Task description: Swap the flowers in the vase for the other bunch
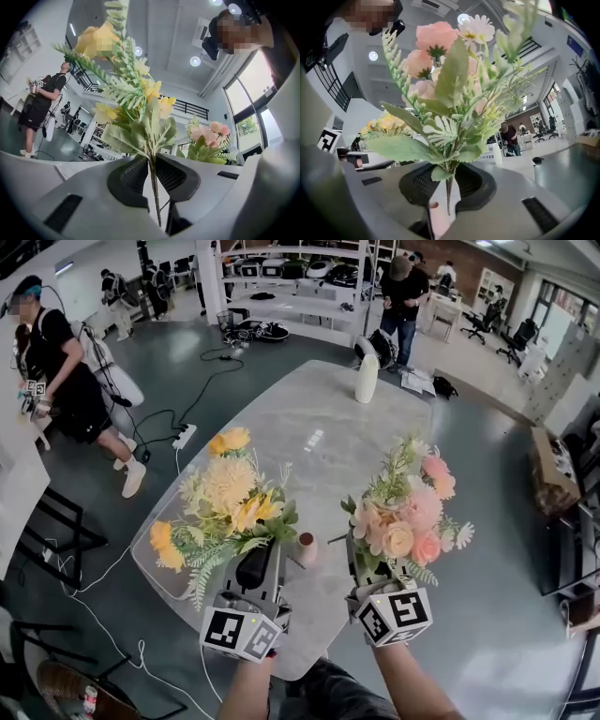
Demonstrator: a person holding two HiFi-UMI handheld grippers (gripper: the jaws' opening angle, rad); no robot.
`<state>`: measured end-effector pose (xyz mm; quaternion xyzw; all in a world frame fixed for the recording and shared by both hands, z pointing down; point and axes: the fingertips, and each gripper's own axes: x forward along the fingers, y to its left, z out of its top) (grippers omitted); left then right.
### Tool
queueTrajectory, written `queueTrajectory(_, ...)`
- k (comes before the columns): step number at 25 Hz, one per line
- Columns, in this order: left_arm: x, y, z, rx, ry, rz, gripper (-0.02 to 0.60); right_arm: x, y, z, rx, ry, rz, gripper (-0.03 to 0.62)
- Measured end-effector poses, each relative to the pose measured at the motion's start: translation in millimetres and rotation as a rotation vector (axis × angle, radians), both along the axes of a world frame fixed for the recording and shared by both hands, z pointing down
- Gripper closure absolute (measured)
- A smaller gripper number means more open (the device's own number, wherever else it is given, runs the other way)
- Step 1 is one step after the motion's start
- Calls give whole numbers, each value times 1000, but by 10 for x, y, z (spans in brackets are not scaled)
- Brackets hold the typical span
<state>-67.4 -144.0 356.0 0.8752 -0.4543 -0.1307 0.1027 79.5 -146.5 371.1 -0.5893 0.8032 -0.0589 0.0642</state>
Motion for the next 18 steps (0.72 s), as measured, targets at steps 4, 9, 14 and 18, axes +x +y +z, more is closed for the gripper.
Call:
queueTrajectory(4,50,-113,-23,14,3,-3,525,43,-30,84,-17,0,-4,503)
queueTrajectory(9,13,-228,-32,8,8,-14,525,5,-90,105,-32,-4,-13,503)
queueTrajectory(14,-57,-471,-37,3,13,-16,525,-94,-264,110,-45,-7,-20,503)
queueTrajectory(18,-12,-517,69,-3,0,-21,525,-90,-265,161,-52,-9,-33,503)
